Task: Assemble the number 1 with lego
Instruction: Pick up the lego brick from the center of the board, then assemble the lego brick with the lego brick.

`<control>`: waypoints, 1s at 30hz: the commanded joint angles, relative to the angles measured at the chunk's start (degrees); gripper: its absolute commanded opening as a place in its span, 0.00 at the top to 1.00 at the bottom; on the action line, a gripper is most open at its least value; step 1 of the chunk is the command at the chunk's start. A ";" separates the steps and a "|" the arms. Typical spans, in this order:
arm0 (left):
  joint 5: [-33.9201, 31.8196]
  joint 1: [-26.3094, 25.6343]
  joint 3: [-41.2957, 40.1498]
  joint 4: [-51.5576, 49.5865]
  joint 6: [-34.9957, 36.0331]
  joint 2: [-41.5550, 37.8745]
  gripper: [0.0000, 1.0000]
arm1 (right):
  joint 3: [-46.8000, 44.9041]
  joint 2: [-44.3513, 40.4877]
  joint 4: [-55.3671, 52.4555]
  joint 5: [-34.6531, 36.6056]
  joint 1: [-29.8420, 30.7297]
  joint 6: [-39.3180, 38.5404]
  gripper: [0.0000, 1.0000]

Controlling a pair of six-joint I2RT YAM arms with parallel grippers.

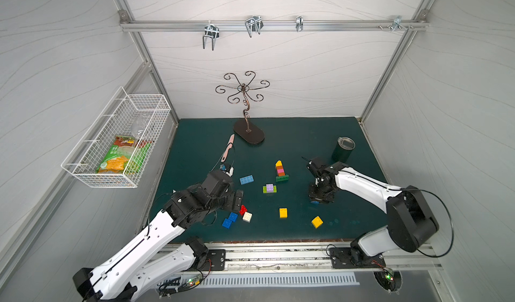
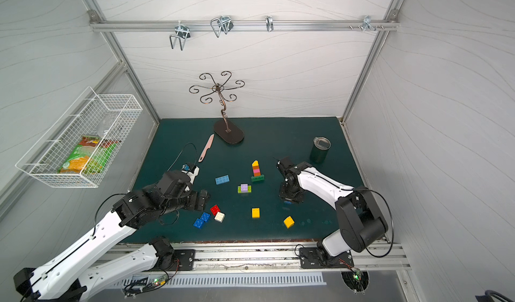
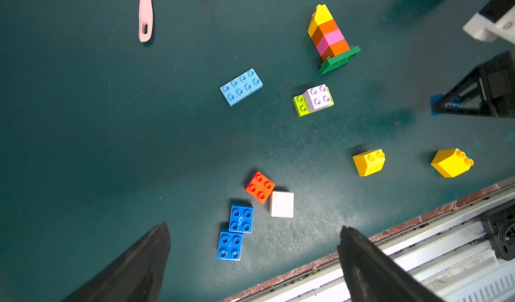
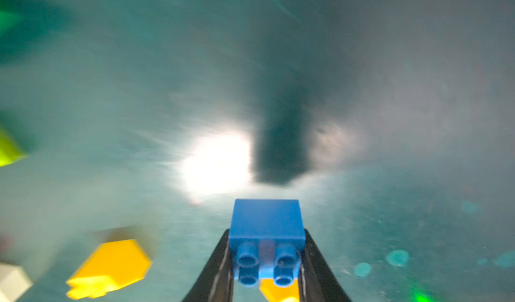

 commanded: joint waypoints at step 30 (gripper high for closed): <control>-0.78 -0.14 0.73 2.05 0.29 -4.97 0.01 | 44.64 32.38 -11.57 -2.42 15.66 2.26 0.91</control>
